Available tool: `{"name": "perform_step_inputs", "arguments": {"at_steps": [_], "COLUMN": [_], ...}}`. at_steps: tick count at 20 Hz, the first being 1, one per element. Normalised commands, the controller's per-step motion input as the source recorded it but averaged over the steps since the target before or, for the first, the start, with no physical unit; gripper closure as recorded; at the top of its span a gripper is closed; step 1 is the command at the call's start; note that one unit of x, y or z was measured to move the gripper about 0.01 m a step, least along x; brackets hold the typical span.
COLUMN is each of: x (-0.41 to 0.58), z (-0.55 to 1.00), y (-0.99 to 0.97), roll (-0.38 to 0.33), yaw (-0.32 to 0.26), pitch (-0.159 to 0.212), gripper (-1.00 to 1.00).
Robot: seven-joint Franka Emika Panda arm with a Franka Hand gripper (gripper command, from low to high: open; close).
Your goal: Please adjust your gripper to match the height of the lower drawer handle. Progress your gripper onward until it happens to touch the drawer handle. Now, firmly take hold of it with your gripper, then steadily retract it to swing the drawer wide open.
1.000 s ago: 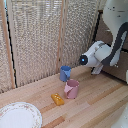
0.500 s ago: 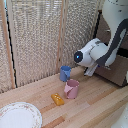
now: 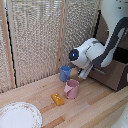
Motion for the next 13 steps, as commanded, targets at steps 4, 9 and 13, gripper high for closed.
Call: {"name": "perform_step_inputs", "arguments": {"at_steps": [4, 9, 13], "x": [0.019, 0.000, -0.019], "z": [0.74, 0.70, 0.38], "y": [0.03, 0.14, 0.28], "roll": [0.113, 0.139, 0.246], "yaw": [0.000, -0.015, -0.079], "pitch": [-0.022, -0.078, -0.050], "gripper": [-1.00, -1.00, -1.00]}}
